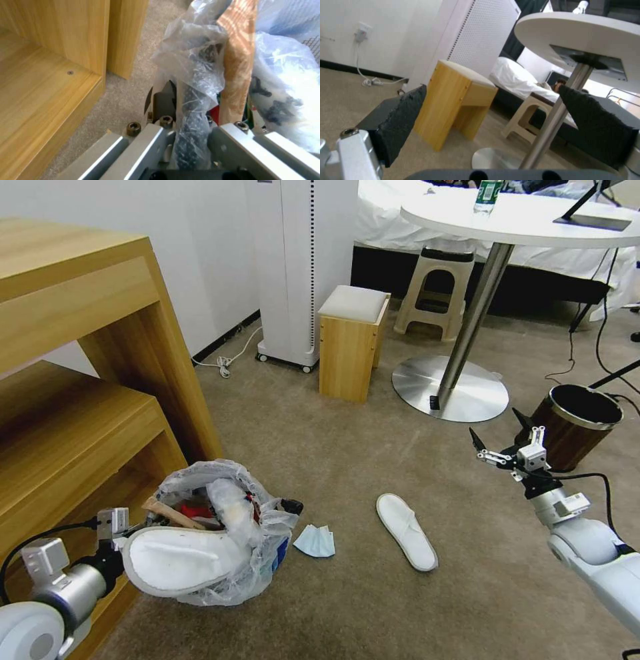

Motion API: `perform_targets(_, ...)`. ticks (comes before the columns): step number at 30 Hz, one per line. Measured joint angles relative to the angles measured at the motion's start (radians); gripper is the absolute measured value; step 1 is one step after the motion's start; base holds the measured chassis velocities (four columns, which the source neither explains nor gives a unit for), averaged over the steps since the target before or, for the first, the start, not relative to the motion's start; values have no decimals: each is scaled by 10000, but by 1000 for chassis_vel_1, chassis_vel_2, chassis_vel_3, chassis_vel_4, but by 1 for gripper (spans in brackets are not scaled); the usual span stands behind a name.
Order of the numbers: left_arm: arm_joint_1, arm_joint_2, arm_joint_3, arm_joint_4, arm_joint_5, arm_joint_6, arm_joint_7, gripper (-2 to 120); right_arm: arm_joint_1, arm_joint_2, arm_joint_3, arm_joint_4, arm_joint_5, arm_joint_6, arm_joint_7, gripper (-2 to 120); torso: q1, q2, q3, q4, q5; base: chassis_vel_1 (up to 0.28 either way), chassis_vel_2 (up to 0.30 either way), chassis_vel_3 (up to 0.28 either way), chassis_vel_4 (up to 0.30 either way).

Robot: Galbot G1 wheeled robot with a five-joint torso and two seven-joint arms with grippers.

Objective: Pick up the trash bin and place the garbage on the floor into it.

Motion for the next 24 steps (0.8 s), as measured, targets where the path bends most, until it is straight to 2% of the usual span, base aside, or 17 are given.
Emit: perform_targets(24, 99, -143, 84, -67, 217, -40, 69, 0, 66, -62, 2, -84, -104, -4, -87, 100, 0, 0, 0, 1, 2, -8, 10, 9, -9)
